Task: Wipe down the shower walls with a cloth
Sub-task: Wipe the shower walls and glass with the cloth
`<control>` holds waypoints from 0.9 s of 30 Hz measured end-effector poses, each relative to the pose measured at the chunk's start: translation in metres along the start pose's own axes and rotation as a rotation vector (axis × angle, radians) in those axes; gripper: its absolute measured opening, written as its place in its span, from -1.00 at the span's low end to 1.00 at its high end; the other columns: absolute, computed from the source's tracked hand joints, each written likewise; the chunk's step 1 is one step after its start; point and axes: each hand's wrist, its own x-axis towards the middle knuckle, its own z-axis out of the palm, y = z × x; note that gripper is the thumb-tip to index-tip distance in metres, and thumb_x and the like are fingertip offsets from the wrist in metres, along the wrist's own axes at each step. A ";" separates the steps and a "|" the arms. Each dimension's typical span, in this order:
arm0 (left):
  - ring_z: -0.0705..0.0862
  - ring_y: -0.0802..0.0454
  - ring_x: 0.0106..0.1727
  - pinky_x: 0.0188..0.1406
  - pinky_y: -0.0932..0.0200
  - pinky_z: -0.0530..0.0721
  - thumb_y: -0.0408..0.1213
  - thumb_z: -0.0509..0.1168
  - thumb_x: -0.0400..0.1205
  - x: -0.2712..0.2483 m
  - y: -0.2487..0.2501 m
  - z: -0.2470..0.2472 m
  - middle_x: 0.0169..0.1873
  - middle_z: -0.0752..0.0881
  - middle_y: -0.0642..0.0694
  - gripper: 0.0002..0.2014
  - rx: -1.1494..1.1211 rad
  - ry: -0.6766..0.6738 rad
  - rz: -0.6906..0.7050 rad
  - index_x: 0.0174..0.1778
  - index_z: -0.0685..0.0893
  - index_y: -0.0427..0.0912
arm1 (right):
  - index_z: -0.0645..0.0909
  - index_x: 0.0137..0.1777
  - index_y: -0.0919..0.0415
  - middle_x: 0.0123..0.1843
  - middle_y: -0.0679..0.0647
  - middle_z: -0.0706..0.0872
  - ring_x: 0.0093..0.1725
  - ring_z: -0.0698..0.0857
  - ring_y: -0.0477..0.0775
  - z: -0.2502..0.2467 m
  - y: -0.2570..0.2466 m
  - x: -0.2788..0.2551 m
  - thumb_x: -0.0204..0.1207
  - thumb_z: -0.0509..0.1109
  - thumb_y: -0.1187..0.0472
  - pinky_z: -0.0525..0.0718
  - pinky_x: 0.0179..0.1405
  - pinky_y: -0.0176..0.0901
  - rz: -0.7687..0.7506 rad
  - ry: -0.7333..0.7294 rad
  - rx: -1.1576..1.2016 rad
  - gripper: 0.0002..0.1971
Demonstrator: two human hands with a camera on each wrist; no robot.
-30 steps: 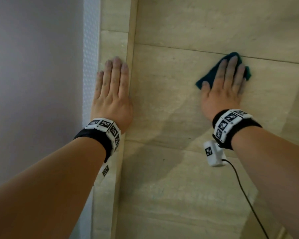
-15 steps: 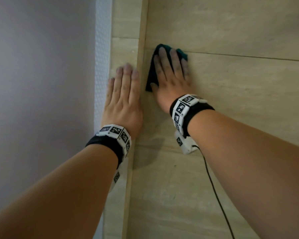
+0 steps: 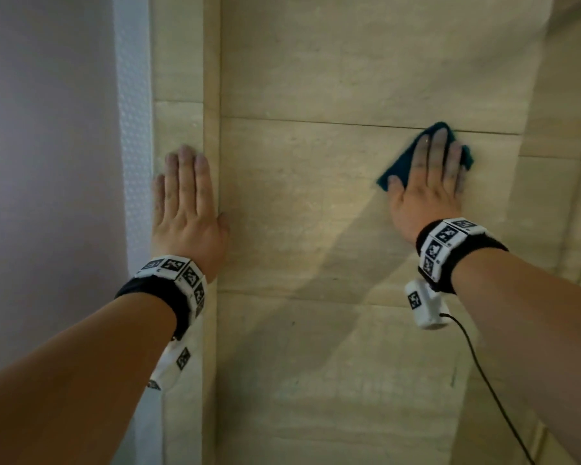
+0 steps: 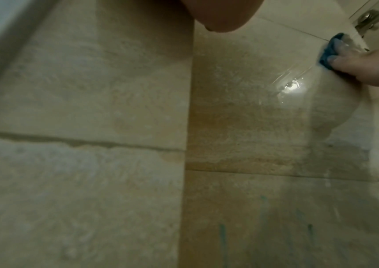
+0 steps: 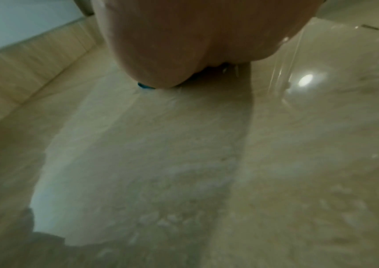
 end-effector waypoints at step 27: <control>-0.44 -0.18 0.80 0.81 -0.29 -0.27 -0.67 0.10 0.56 -0.002 0.014 -0.003 0.79 -0.43 -0.21 0.03 -0.010 -0.078 -0.077 0.80 -0.42 -0.15 | -0.23 0.84 0.16 0.85 0.09 -0.27 0.82 -0.26 0.23 0.005 -0.066 0.019 0.79 0.00 -0.16 -0.20 0.79 0.26 -0.371 0.105 -0.067 -0.23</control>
